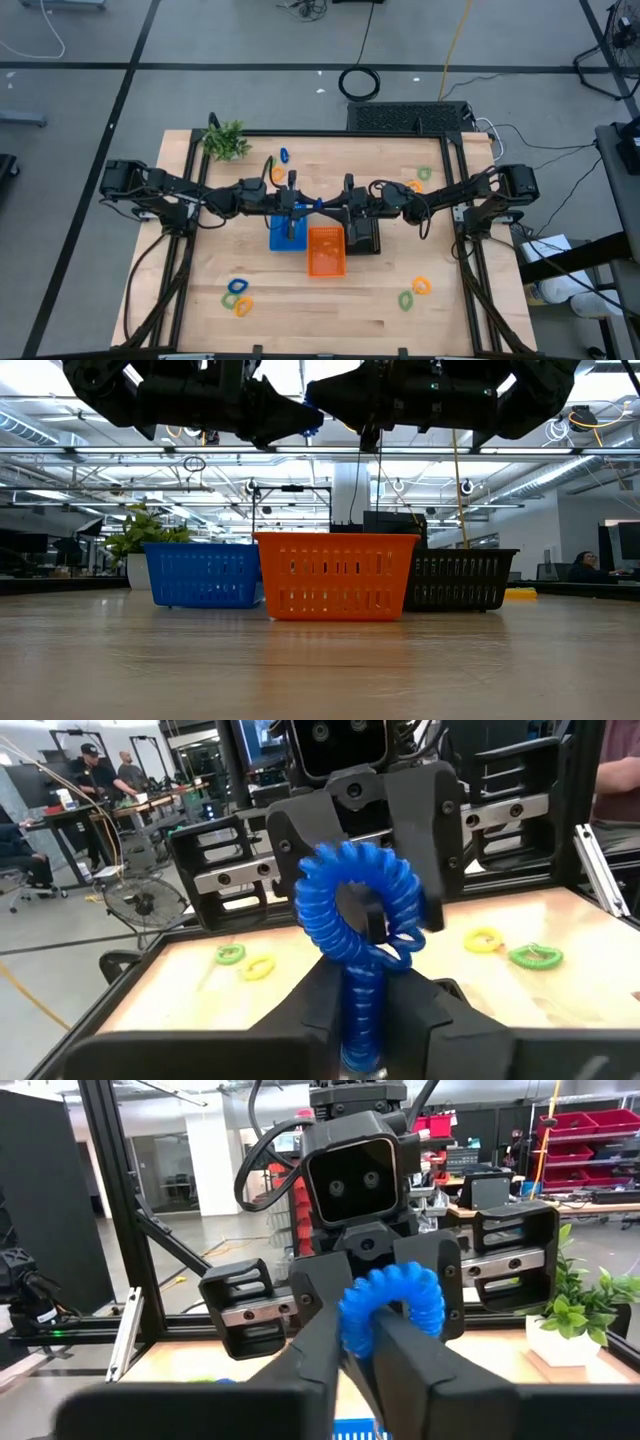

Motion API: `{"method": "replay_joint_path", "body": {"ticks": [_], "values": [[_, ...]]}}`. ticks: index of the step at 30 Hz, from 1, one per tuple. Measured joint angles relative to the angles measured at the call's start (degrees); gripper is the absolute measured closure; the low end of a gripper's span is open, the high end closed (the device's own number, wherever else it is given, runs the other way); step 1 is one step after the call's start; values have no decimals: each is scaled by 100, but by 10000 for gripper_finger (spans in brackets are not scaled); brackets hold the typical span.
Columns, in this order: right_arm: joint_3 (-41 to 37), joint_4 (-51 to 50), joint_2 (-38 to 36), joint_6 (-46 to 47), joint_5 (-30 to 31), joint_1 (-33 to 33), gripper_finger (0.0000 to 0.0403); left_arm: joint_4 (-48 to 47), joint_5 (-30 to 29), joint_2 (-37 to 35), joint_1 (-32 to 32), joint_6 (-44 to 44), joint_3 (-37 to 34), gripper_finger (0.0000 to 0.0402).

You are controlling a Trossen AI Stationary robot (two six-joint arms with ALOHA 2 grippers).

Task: Sort spring keychains
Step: Put the blue spring keychain into the blue bin

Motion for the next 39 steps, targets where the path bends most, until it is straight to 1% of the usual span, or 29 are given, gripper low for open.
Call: {"method": "replay_joint_path", "body": {"ticks": [2,6,9,12,16,22,25,28,31,34,36,39], "values": [[0,0,0,-1,-3,1,317,-15,-11,-1,2,67,0,369],[0,-9,0,2,-15,4,259,-164,-37,-68,4,88,0,369],[0,-39,-5,2,-13,4,224,-269,-79,-93,3,90,0,358],[2,-81,-6,2,-9,4,198,-519,-217,-269,0,107,-2,355],[-2,-309,-115,2,9,1,177,-1021,-272,-557,-7,150,-4,369],[-2,-1017,-521,2,33,-3,166,-1687,-275,-1110,-34,248,4,368],[-2,-1306,-703,2,25,-1,166,-2111,-355,-1403,-86,265,4,358],[-2,-1685,-862,151,11,1,167,-2761,-426,-1677,-162,259,4,360],[-2,-1887,-998,310,8,1,172,-3564,-404,-1903,-239,16,7,368],[-2,-2023,-1091,309,7,4,176,-4287,-310,-1984,-351,-352,7,366],[-2,-2028,-1093,293,4,4,178,-4695,-286,-1971,-451,-579,4,358],[-2,-1982,-1096,181,1,4,178,-4934,-283,-1823,-568,-695,4,355]]}}
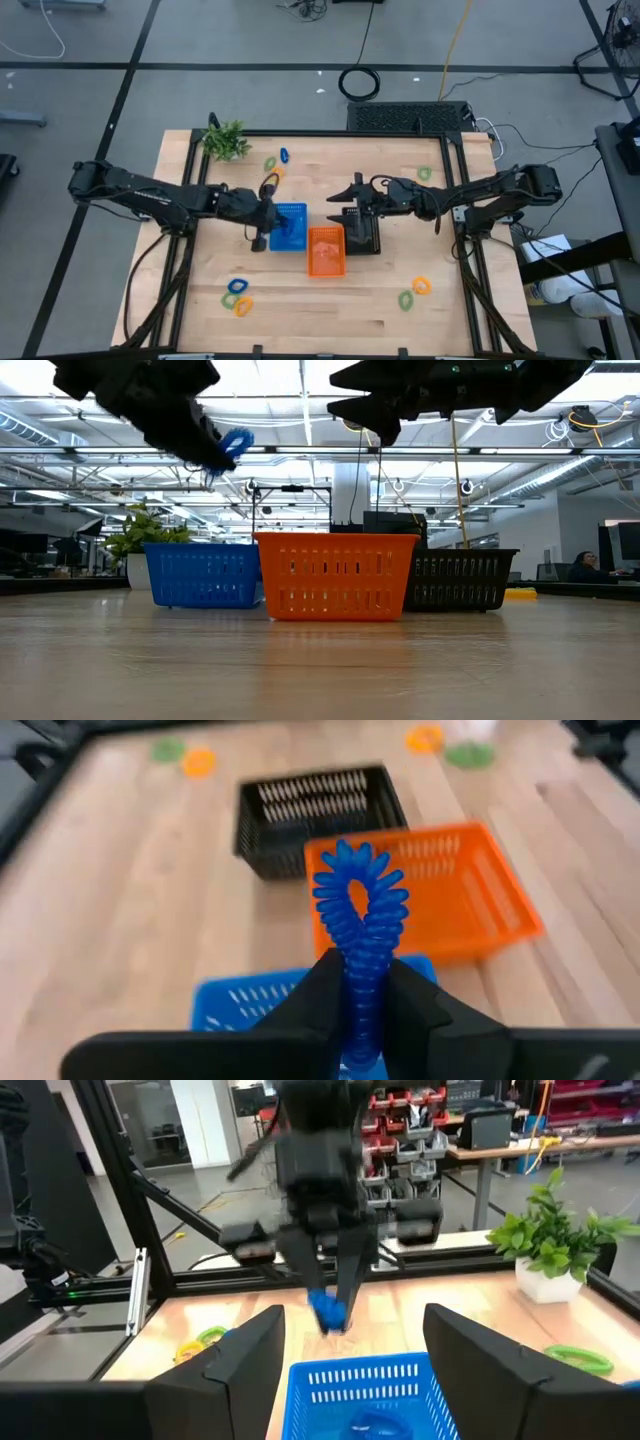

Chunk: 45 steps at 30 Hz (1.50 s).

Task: Sort spring keychains
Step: Put the blue spring keychain into the blue bin

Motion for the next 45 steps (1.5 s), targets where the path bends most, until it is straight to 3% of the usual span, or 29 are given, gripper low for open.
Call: {"method": "replay_joint_path", "body": {"ticks": [6,14,23,38,45], "values": [[0,4,-1,-71,7,0,179,-141,-2,360,-60,-256,0,367],[0,-16,-1,-73,8,0,181,-288,-32,777,18,-549,0,333],[0,2,-1,-73,10,0,183,-259,-54,859,15,-580,0,347],[0,-2,1,-75,10,0,184,-274,-65,859,21,-901,0,230],[0,-42,4,-77,10,0,188,-268,-66,771,21,-700,0,203]]}}
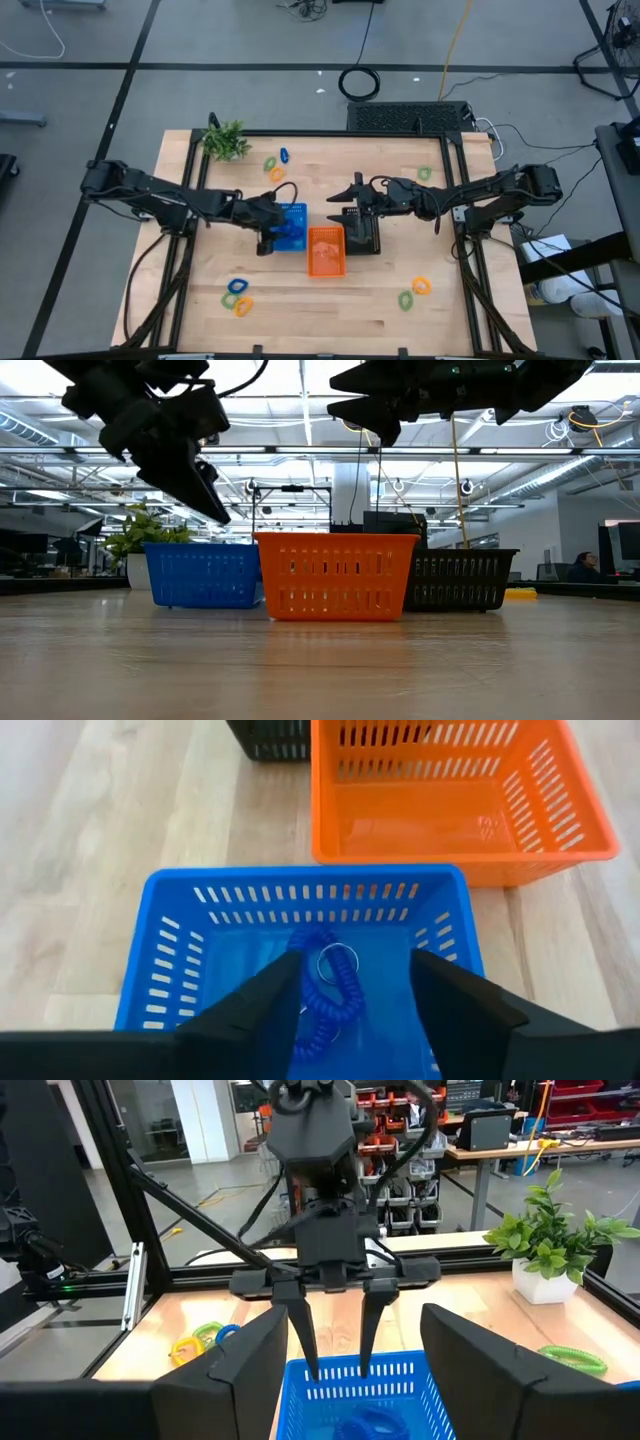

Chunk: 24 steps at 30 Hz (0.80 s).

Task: Sort spring keychains
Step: Put the blue spring keychain into the blue bin

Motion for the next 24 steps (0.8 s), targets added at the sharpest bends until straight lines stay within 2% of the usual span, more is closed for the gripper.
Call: {"method": "replay_joint_path", "body": {"ticks": [7,14,19,24], "values": [[0,0,0,0,0,0,187,25,-98,-406,0,32,0,201],[0,0,0,1,0,1,190,5,-152,-968,0,475,0,201],[0,-1,0,1,0,0,190,54,-717,-1387,0,594,0,201],[0,-46,0,0,0,0,190,196,-1657,-1680,0,601,0,201]]}}
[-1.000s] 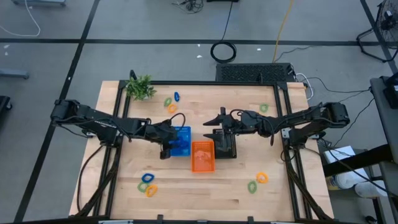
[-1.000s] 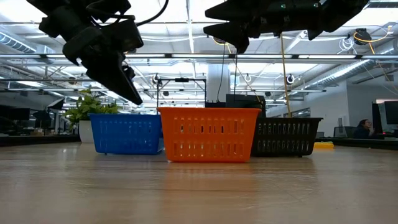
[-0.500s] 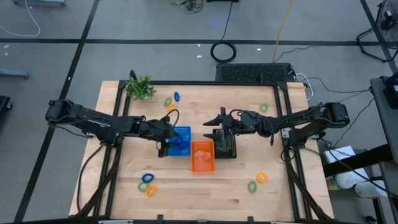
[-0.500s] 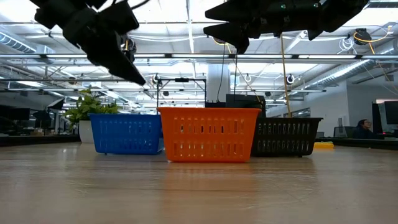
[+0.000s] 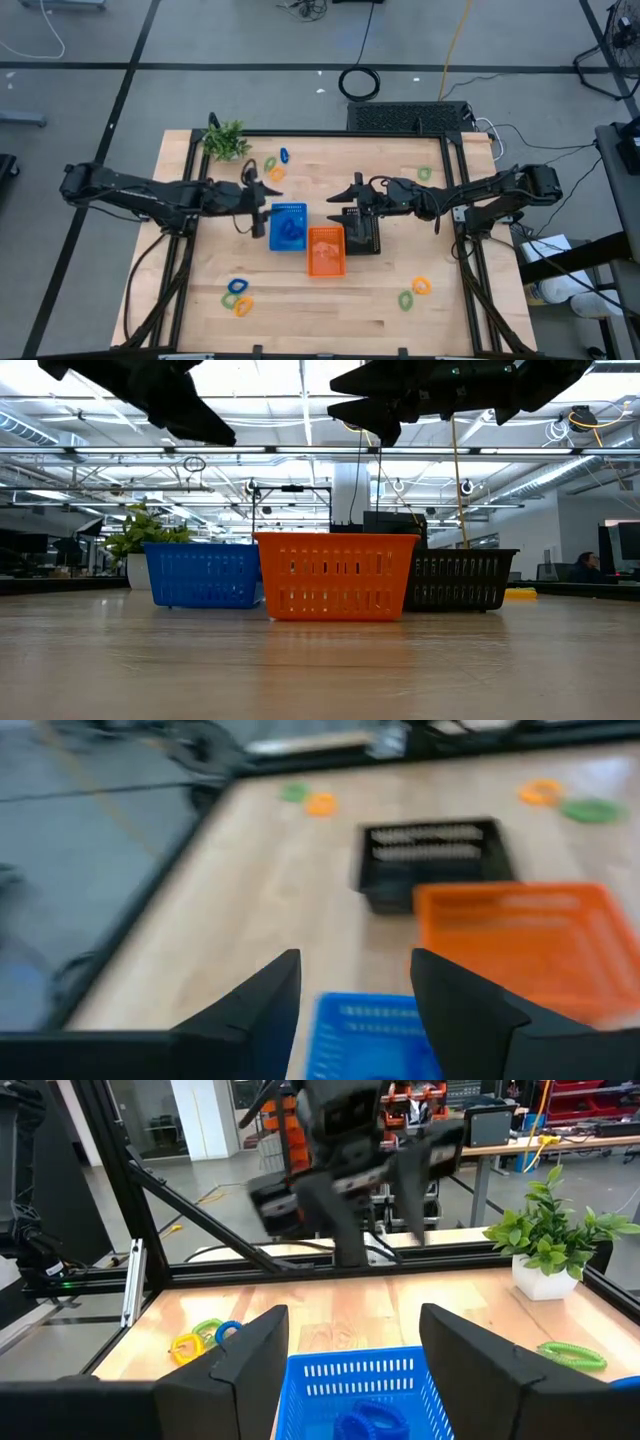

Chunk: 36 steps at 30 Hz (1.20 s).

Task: Sort spring keychains
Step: Put the blue spring keychain into the blue bin

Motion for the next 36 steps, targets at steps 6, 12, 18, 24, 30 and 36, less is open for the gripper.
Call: {"method": "replay_joint_path", "body": {"ticks": [6,12,18,24,30,36], "values": [[0,-40,0,-37,0,0,190,98,-378,-81,4,132,0,201],[5,-712,-423,-223,5,-33,190,207,-173,-125,133,452,0,201],[4,-2003,-1243,-254,31,-199,190,156,212,-287,611,479,-5,201],[-256,-2376,-1928,-254,187,-311,190,330,1192,-376,1146,600,-4,201],[-1425,-1383,-2561,-78,1443,-319,190,581,1386,-279,1658,661,-7,201],[-2647,417,-2873,256,1635,-319,190,684,709,-135,2441,301,2,201]]}}
